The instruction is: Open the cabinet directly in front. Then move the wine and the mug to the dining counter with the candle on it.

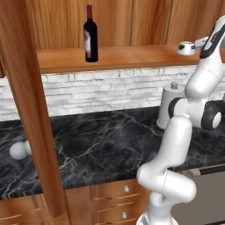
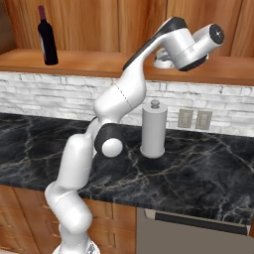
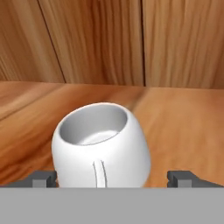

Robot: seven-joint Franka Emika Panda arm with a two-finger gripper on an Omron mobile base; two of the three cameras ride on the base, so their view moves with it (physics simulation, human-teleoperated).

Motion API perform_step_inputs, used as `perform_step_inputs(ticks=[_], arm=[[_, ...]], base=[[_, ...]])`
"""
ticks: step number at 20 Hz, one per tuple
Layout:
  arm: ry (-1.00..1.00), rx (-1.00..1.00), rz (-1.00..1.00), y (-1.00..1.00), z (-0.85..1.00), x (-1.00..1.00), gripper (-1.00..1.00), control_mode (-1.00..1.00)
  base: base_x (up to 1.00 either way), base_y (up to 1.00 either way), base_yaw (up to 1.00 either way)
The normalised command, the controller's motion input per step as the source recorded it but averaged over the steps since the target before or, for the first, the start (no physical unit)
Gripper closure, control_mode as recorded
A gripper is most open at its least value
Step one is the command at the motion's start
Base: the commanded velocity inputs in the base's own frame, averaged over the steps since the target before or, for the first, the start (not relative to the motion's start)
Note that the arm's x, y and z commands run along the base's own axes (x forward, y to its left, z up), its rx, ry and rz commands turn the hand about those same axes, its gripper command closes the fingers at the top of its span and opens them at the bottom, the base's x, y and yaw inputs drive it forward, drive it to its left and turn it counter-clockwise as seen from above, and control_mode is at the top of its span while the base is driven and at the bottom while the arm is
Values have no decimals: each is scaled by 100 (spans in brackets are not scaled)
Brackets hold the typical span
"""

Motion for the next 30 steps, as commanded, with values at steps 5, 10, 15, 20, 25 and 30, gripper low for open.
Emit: perform_step_inputs(ticks=[5,10,15,20,25,30], arm=[[0,-1,0,14,-14,24,-100,-100],[0,0,0,8,-4,3,100,-100],[0,0,0,0,0,0,100,-100],[0,0,0,0,0,-3,100,-100],[-4,0,0,0,-1,-72,100,-100],[-8,3,0,1,-19,-100,100,-100]], base=[[0,0,0],[0,0,0],[0,0,0],[0,0,0],[0,0,0],[0,0,0]])
